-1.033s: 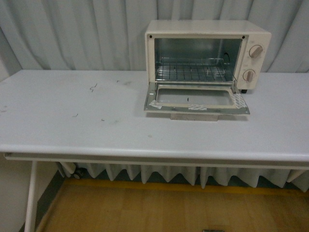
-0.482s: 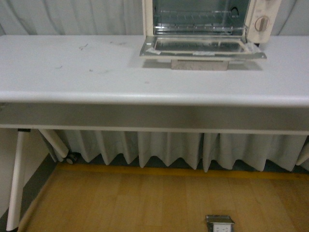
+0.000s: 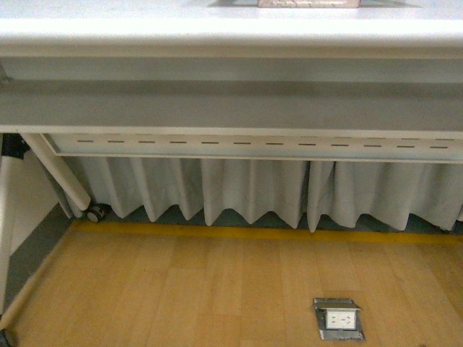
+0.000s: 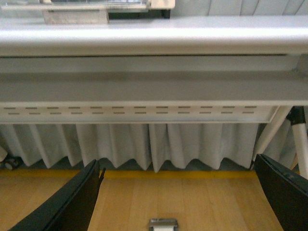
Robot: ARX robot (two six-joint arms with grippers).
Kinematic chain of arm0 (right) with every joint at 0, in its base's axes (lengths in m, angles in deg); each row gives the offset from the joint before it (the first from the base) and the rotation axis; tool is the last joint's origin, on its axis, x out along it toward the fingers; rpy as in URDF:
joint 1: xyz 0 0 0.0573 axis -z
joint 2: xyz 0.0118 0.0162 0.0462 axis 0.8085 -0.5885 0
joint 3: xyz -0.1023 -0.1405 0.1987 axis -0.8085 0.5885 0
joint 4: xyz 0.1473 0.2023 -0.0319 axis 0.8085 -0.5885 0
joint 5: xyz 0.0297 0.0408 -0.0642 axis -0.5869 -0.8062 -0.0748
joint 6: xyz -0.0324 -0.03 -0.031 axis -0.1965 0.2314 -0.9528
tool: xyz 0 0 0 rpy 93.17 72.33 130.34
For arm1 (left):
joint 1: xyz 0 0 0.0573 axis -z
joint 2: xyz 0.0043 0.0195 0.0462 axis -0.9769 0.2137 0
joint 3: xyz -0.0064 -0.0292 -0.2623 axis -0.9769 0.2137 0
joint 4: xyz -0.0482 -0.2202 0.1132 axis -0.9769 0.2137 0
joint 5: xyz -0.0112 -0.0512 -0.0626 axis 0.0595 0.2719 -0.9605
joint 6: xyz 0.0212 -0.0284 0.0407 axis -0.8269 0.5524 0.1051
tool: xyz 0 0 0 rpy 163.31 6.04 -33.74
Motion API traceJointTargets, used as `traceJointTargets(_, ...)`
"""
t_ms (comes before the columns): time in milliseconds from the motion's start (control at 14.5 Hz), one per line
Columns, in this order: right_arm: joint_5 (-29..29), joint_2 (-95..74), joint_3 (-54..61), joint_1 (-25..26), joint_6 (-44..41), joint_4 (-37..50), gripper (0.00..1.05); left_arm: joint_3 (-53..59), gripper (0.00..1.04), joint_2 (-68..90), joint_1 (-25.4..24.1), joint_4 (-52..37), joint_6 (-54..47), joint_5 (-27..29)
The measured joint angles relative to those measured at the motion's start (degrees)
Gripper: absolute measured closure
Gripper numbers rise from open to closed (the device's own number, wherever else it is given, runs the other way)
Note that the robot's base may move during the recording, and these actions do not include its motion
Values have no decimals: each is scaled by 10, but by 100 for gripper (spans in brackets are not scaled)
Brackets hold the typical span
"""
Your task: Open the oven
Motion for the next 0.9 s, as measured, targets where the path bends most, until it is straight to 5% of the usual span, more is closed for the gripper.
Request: traceJointTargets(895, 0, 0, 0, 0, 0, -1, 6, 0, 7, 0, 0, 1, 0, 0)
